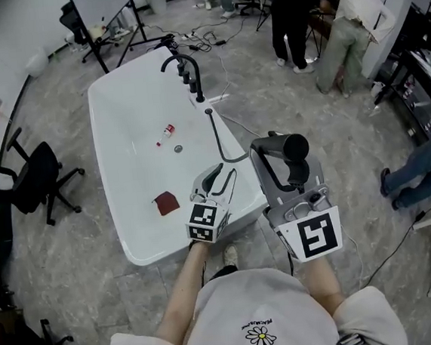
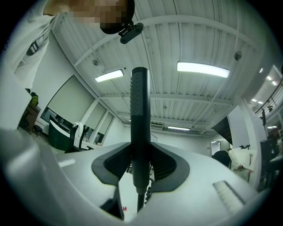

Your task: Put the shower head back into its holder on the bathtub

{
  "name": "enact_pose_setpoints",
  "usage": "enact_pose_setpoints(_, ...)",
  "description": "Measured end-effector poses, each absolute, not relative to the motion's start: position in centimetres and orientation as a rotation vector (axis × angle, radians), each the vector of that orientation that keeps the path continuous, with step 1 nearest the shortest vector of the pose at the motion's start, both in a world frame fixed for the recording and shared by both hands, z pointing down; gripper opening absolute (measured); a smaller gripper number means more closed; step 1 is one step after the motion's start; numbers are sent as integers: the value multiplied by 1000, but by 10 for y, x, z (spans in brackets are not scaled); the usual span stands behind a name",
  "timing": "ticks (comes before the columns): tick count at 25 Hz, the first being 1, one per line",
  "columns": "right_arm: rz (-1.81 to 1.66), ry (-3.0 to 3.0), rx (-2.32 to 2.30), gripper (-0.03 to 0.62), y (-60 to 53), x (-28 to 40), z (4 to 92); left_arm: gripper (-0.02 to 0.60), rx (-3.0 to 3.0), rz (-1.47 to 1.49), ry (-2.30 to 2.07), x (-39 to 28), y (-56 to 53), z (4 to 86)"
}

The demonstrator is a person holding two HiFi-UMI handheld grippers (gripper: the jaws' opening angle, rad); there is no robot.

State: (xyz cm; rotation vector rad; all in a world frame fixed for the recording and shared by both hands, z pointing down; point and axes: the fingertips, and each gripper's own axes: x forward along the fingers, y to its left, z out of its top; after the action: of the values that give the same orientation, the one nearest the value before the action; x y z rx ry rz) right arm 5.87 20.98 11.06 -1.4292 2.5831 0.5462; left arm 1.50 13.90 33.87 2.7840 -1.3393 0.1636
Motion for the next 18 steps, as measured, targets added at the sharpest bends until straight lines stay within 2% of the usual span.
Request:
enact_pose_setpoints(4, 535, 2577, -1403, 140, 177, 51, 101, 166, 2715, 367, -1251, 24, 88, 398)
enact_pose_setpoints(8, 509, 2573, -1370, 140, 157, 56, 94, 181, 2631, 567, -1242, 27, 44, 459)
enact_pose_setpoints(11, 527, 2555, -1337, 140, 141, 66, 81, 181, 2538, 616, -1297, 25, 15, 496)
enact_pose_setpoints(18, 507, 2622, -1281, 140, 80, 81, 96, 193, 2514, 638, -1307, 48, -13, 521)
